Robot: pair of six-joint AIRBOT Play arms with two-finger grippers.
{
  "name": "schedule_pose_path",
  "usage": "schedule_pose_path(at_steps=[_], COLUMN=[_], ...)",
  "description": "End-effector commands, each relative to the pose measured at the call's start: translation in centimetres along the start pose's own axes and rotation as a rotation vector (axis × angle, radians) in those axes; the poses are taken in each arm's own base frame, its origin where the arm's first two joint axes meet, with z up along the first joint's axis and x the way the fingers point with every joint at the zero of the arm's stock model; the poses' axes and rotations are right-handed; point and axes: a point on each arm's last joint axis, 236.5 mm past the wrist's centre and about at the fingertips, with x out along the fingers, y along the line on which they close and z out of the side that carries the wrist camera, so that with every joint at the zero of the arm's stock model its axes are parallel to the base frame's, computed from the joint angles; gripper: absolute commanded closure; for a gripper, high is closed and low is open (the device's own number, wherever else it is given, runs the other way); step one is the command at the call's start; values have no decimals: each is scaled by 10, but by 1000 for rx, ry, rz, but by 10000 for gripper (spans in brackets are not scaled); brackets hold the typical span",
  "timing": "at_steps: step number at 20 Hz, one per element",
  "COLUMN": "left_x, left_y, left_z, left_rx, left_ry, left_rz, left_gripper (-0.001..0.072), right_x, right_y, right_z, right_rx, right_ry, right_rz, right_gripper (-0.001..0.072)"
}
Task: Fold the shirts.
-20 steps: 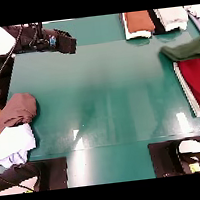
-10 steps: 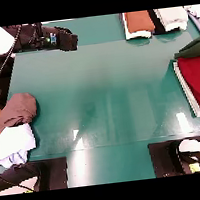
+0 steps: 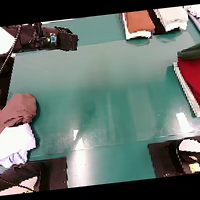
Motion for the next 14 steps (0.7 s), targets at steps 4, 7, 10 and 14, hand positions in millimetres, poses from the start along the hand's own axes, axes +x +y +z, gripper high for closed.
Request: schedule_pose_path(at_steps=[4, 7, 10, 14], left_x=[0, 0, 0, 0], left_y=[0, 0, 0, 0], left_z=[0, 0, 0, 0], left_rx=[8, 8, 8, 7], left_ry=[1, 2, 1, 2], left_rz=[0, 0, -1, -1], left_gripper=[685, 685, 684, 684], right_x=[11, 2, -18, -26], right_y=[-85, -127, -148, -89], right_z=[-154, -229, -232, -137], right_rx=[150, 184, 207, 156], right_ry=[307, 456, 418, 144], right_rz=[-207, -348, -423, -256], right_gripper=[690, 162, 36, 37])
